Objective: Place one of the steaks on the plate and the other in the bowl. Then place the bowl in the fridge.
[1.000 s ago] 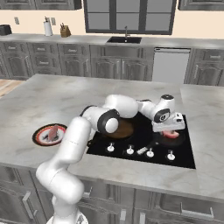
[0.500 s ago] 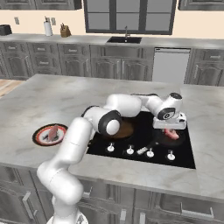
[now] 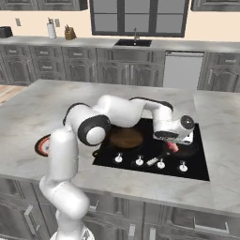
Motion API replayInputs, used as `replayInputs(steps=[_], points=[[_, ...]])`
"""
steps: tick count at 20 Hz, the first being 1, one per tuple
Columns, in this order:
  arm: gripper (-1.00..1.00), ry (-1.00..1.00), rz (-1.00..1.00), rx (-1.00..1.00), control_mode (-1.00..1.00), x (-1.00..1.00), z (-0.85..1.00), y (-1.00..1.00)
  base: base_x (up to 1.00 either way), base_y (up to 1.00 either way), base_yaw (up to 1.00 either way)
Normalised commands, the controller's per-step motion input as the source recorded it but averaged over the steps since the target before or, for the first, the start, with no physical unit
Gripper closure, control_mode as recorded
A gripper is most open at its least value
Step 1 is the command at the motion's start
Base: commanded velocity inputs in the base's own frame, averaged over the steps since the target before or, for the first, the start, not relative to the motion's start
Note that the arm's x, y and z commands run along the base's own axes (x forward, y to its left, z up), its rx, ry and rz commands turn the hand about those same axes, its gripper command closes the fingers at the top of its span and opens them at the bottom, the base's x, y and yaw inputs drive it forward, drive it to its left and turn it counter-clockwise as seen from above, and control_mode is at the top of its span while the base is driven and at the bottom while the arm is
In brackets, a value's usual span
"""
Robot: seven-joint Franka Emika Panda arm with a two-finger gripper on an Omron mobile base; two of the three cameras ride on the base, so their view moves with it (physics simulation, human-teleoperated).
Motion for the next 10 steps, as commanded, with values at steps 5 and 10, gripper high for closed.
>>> replayInputs(steps=[5, 10], points=[[1.0, -0.76, -0.11, 0.01, -1.0, -0.7, 0.58, 0.17, 0.0, 0.0, 0.0], [1.0, -0.62, 0.0, 0.0, -1.0, -0.36, 1.0, 0.01, 0.0, 0.0, 0.0]])
